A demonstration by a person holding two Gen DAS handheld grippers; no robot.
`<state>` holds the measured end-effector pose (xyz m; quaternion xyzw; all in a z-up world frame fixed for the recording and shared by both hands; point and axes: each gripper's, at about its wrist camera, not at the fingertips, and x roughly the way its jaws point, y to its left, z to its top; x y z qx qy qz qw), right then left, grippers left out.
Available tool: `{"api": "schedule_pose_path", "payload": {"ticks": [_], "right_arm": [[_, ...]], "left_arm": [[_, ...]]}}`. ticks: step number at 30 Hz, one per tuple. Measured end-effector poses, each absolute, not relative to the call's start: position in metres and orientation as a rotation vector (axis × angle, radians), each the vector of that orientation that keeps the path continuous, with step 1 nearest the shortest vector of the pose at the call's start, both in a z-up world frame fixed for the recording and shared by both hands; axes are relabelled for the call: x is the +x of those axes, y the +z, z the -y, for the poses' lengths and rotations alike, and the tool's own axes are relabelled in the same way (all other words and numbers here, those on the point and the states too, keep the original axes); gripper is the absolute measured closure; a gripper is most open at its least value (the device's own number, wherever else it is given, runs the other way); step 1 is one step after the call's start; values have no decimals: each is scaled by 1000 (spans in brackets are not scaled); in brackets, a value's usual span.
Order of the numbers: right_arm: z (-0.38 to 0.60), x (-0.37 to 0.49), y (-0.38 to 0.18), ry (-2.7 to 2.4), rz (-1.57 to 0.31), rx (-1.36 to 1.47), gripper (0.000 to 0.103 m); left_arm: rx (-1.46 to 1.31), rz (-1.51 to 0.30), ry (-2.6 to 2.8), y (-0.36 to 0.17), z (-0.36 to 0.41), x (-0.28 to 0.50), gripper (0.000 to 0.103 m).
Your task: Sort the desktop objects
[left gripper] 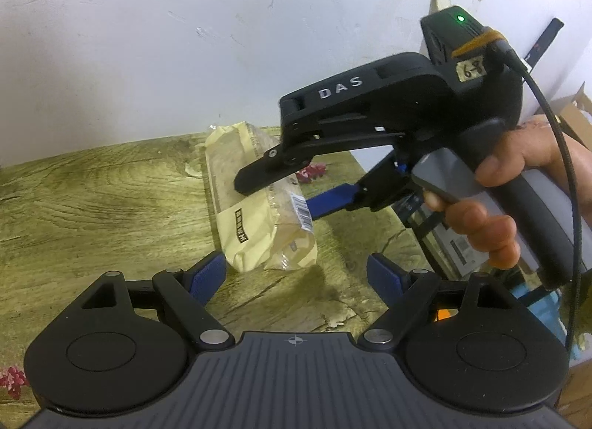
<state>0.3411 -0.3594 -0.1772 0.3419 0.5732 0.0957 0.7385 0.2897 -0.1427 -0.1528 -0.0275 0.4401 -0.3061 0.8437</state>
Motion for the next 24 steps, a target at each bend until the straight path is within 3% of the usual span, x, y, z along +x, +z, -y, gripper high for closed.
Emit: {"api": "schedule_pose_path", "payload": {"ticks": [24], "right_arm": [[396, 313, -163, 69, -1192, 681, 28]], "left_arm": [[-35, -918, -670, -151, 153, 287, 19]]}}
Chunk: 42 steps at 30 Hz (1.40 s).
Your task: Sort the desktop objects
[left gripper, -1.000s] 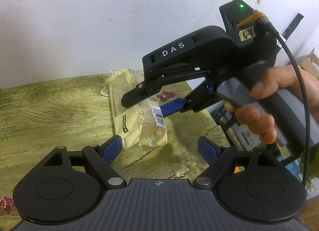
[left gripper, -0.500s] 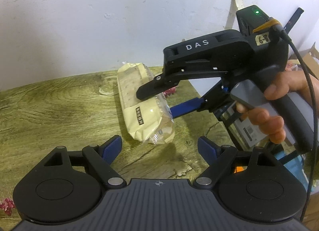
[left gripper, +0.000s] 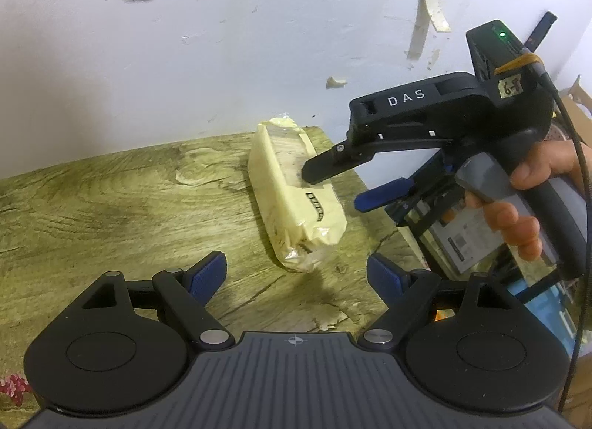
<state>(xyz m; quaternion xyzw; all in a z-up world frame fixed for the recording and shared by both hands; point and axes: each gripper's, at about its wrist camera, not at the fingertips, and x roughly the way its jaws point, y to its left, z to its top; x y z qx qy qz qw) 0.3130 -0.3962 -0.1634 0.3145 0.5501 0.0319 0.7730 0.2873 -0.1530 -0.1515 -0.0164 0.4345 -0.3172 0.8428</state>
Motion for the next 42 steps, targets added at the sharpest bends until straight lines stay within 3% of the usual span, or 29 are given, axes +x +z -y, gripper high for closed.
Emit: {"api": "schedule_pose_path", "payload": {"ticks": [10, 18, 42], "right_arm": [[396, 316, -148, 43, -1190, 619, 27], [347, 349, -129, 81, -1216, 444, 17], [292, 387, -148, 45, -1355, 244, 13]], "left_arm": [[-25, -916, -676, -148, 157, 285, 19], [-27, -922, -665, -148, 156, 286, 19], [-36, -931, -659, -146, 154, 287, 19]]}}
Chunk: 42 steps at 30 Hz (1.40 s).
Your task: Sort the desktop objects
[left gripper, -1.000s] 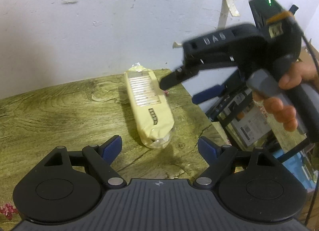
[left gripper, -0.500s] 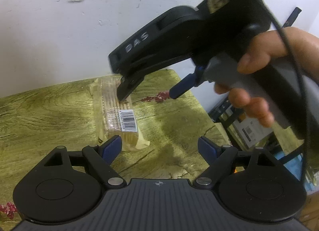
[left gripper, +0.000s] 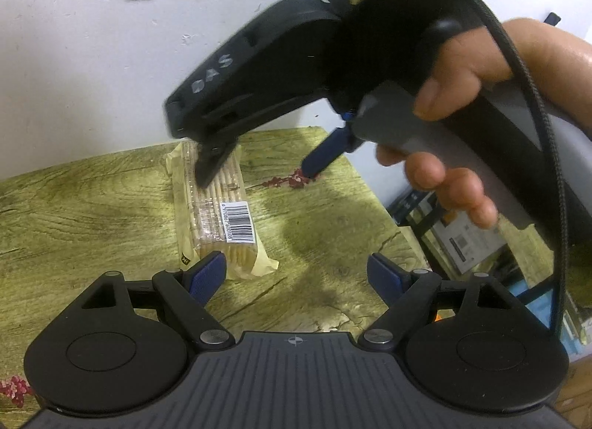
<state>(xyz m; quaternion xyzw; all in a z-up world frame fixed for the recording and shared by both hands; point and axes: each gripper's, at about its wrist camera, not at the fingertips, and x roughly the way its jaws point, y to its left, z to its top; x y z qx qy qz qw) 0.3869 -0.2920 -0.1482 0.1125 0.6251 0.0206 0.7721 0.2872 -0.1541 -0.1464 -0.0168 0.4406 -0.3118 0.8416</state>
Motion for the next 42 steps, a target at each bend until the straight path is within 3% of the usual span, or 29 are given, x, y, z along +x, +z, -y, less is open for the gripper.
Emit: {"api": "schedule_pose_path", "payload": {"ticks": [14, 15, 17, 19, 42], "right_arm": [[273, 399, -151, 99, -1378, 252, 14], [272, 400, -153, 102, -1382, 249, 16], [275, 398, -156, 109, -1386, 269, 32], [279, 396, -159, 116, -1388, 294, 39], [358, 360, -181, 116, -1315, 524, 39]], "left_arm": [[-32, -940, -646, -150, 156, 290, 19], [-30, -940, -647, -150, 156, 290, 19], [-27, -941, -648, -150, 157, 290, 19], [-29, -942, -653, -150, 157, 290, 19], [7, -958, -650, -153, 154, 295, 18]]}}
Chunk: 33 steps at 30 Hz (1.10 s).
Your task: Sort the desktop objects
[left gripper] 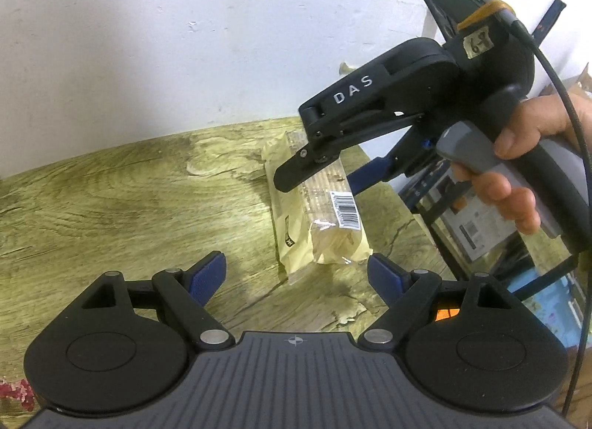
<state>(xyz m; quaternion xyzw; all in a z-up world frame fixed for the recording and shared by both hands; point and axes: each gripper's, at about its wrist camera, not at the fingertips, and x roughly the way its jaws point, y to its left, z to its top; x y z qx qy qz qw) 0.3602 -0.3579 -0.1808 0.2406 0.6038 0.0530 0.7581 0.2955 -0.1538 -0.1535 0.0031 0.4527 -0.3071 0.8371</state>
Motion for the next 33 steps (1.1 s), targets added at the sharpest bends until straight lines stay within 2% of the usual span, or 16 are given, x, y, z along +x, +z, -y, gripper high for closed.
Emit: {"api": "schedule_pose_path", "payload": {"ticks": [1, 6, 14, 22, 33], "right_arm": [[356, 361, -180, 119, -1317, 518, 45], [352, 366, -180, 132, -1308, 544, 48], [348, 376, -190, 191, -1300, 710, 48], [355, 376, -213, 286, -1282, 1006, 48], [383, 356, -223, 233, -1267, 1042, 48]], "left_arm": [[6, -957, -650, -153, 153, 295, 18], [0, -952, -644, -150, 147, 293, 18], [-3, -954, -621, -150, 135, 295, 18], [-4, -956, -615, -150, 133, 295, 18], [19, -955, -627, -153, 137, 297, 17]]}}
